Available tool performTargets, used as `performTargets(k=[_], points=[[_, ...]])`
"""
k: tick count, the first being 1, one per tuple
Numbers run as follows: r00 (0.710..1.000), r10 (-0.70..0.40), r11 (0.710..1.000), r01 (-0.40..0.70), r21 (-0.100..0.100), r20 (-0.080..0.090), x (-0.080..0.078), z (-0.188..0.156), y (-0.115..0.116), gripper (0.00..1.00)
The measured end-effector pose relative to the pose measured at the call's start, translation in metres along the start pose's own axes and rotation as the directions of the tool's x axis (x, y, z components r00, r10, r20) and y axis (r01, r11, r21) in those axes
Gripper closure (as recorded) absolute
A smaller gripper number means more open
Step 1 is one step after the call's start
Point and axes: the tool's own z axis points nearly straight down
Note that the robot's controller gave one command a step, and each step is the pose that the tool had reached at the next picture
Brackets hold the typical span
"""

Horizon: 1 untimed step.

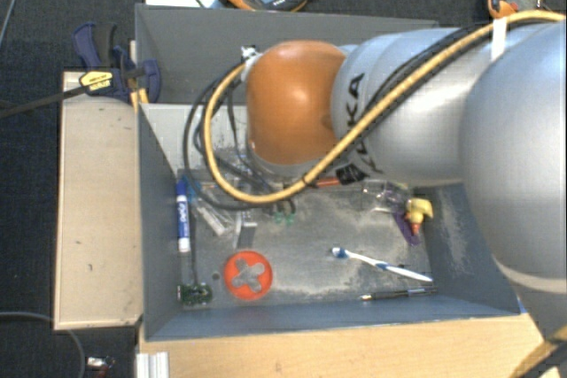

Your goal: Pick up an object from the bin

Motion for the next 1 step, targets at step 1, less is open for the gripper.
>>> performTargets(k=[1], points=[[1.000,0.007,1.000,-0.007,-0.002,0.007,-0.0022,-0.0041,-0.0010,0.00]])
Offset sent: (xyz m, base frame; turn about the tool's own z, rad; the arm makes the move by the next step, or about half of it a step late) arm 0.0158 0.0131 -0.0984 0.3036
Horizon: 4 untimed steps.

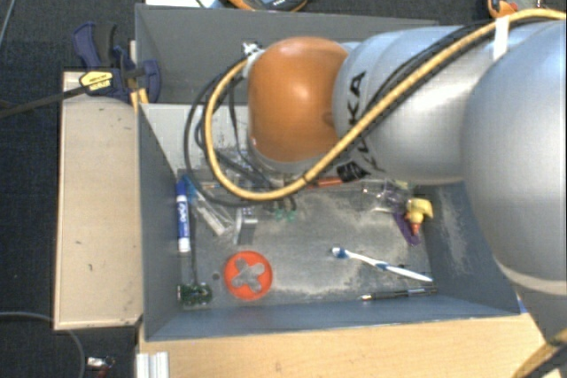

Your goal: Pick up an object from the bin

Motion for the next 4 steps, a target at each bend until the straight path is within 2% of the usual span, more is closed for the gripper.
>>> performTargets(k=[1,2,3,4], points=[[0.956,0.292,0.956,-0.292,0.004,-0.006,-0.012,0.105,0.013,0.00],[0.933,0.360,0.933,-0.360,-0.004,0.004,-0.010,0.039,0.022,0.00],[0.923,0.384,0.923,-0.384,0.005,-0.004,-0.031,0.072,-0.009,0.00],[0.799,0.601,0.799,-0.601,-0.004,0.000,-0.022,0.102,0.008,0.00]])
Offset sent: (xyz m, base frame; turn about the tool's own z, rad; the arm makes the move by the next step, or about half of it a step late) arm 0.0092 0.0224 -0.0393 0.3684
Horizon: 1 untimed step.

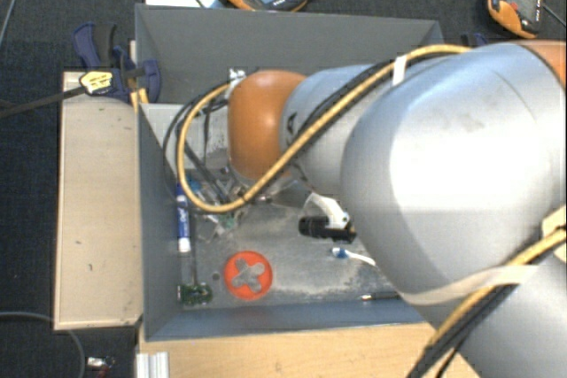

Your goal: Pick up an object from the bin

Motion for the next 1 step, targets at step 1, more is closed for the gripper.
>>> performTargets(k=[1], points=[[0.969,-0.246,0.969,0.247,0.006,-0.003,0.0253,-0.0003,0.0317,1.00]])
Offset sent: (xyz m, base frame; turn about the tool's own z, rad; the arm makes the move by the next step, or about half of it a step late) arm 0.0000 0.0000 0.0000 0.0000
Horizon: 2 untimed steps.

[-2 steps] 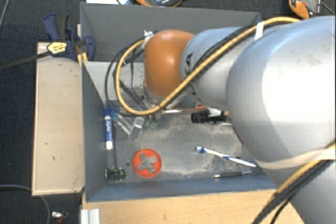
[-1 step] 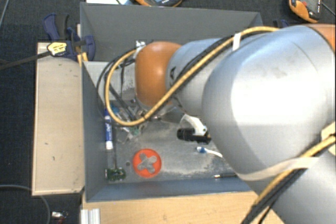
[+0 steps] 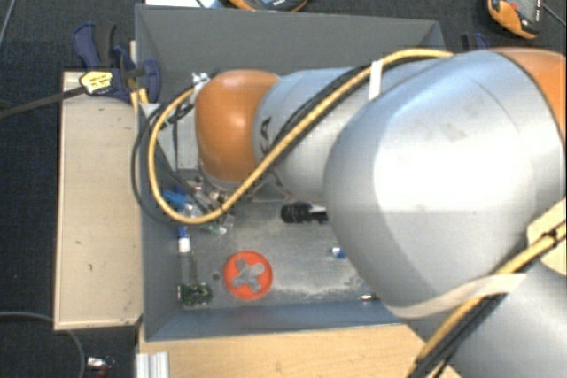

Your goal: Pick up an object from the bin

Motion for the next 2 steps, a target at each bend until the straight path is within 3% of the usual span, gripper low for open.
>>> performTargets(k=[2], points=[[1.000,0.002,1.000,-0.002,0.000,0.000,-0.0001,-0.0039,-0.0005,1.00]])
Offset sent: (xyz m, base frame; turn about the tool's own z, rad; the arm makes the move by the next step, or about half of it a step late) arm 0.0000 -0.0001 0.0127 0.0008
